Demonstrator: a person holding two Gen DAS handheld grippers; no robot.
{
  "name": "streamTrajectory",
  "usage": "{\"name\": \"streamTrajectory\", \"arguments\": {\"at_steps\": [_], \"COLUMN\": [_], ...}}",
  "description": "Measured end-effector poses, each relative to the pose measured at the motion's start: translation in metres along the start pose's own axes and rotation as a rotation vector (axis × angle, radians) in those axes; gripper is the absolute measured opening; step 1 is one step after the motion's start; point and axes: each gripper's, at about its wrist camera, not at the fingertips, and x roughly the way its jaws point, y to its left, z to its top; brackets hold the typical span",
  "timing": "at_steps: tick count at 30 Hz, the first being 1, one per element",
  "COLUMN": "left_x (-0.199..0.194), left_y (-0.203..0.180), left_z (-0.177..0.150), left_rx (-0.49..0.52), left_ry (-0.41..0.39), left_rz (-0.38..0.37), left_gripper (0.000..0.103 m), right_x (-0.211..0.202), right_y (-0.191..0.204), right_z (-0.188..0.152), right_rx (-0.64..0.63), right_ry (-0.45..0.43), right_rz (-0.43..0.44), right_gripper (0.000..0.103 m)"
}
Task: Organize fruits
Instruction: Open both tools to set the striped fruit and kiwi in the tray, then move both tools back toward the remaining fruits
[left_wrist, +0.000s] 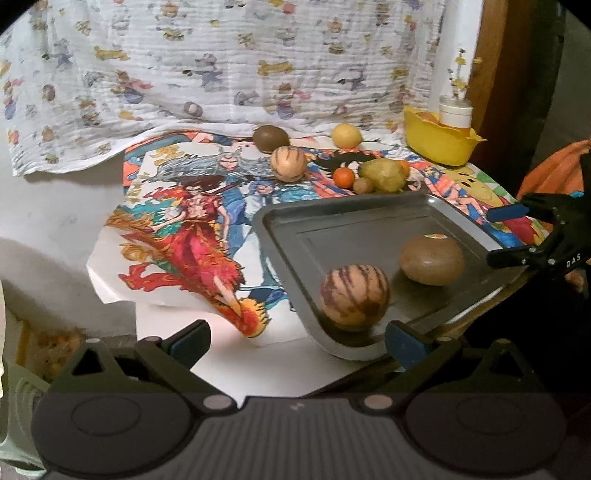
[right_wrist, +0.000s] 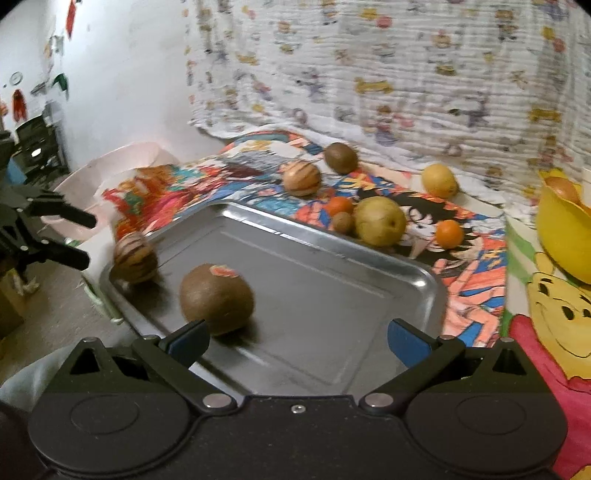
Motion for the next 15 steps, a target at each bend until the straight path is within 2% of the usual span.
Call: {"name": "streamTrajectory", "arguments": {"at_steps": [6,15], "left_x": [0.002,0.008], "left_y": [0.007,0.007], "left_z": [0.016,0.049], "left_rx": [-0.045,-0.034], "left_ry": [0.001,-0.01], "left_rz": [0.021,0.06], "left_gripper": [0.102,0.102], "right_x": [0.004,0.017], "right_y": [-0.009,-0.017], "right_z": [0.006,0.016], "right_rx": [0.031,0.035], "right_ry": [-0.021,-0.044], "right_rz": [-0.023,-0.016], "right_gripper": [0.102,0.102]}}
